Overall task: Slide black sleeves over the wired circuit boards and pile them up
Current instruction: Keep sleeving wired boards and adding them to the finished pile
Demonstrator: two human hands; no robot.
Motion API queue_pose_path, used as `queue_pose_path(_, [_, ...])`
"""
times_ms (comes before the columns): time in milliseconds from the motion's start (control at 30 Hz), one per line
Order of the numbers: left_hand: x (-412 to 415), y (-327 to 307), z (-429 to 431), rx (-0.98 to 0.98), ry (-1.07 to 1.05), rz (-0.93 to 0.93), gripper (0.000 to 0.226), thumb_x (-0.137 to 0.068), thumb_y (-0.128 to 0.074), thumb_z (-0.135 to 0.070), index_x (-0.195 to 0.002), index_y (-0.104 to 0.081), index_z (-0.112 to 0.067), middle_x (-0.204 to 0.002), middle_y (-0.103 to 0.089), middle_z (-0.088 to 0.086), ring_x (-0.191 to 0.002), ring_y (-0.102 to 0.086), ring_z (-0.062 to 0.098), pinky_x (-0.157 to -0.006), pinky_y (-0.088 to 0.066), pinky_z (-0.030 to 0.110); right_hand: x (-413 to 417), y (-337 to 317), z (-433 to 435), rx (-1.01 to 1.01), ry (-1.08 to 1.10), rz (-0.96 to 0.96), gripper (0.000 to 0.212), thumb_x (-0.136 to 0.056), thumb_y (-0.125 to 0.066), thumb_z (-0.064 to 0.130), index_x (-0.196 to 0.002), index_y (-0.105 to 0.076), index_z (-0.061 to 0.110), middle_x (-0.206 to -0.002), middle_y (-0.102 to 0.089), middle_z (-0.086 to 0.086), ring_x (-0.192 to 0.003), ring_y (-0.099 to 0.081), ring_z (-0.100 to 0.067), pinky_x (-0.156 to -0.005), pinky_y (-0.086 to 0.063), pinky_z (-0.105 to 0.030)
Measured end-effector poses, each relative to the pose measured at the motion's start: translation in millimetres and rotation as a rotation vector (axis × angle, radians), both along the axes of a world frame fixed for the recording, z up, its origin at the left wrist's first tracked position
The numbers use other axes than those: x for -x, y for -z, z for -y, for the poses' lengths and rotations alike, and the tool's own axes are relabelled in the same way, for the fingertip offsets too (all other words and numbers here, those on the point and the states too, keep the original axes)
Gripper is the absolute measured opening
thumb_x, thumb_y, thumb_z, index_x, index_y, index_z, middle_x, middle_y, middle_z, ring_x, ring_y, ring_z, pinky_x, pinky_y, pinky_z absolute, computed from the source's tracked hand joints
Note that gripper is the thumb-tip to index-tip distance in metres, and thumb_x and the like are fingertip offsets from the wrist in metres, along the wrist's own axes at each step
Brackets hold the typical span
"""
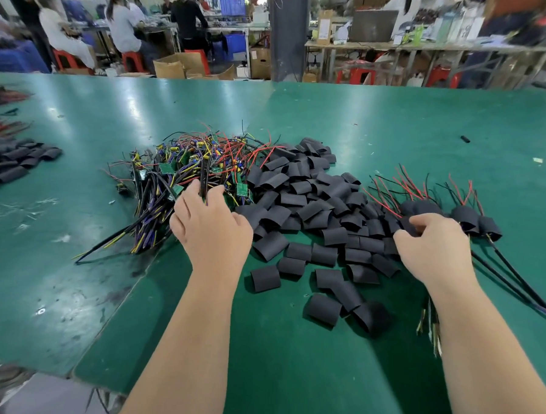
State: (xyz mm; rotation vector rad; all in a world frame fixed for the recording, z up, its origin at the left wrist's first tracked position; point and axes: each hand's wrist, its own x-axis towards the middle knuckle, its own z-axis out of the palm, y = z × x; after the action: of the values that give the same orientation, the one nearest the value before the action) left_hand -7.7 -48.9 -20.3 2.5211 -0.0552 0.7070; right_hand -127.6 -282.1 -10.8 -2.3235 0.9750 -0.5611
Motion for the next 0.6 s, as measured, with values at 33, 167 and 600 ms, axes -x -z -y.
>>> queue_pose_path(33, [-2.2, -3.3, 1.2, -0.041, -0.012, -0.007, 0.050, -0.079, -0.060, -0.016, -0.129, -0.053, -0.019, -0.149, -0.031, 0.010, -0.137, -0.023, 0.029, -0.107, -0.016, 0.042, 0.3, 0.7, 0.7, -0.003, 0.003, -0.012, 0.039, -0.085, -0.057, 0.011, -0.122, -0.060, -0.001, -0.112, -0.062, -0.024, -0.122, -0.047, -0.035, -0.086, -0.040, -0.033])
queue_pose_path(167, [-21.2, -22.3, -5.5, -0.134, -0.076, -0.042, 0.053, -0.078, -0.060, -0.019, -0.130, -0.050, -0.020, -0.148, -0.029, 0.019, -0.134, -0.024, 0.036, -0.107, -0.019, 0.047, 2.7, -0.2, 3.4, 0.044, -0.008, -0.027, 0.044, -0.087, -0.055, 0.005, -0.130, -0.056, -0.001, -0.124, -0.055, -0.027, -0.129, -0.039, -0.032, -0.092, -0.035, -0.032])
queue_pose_path(600, [-68.6, -25.1, -59.8, 0.095, 0.010, -0.141, 0.031, -0.083, -0.070, -0.014, -0.113, -0.068, -0.010, -0.115, -0.064, 0.017, -0.103, -0.059, 0.033, -0.095, -0.040, 0.036, 3.7, 4.7, 11.7, 0.053, 0.003, -0.220, 0.035, -0.091, -0.055, 0.016, -0.123, -0.063, 0.009, -0.131, -0.039, -0.023, -0.125, -0.033, -0.035, -0.101, -0.030, -0.033])
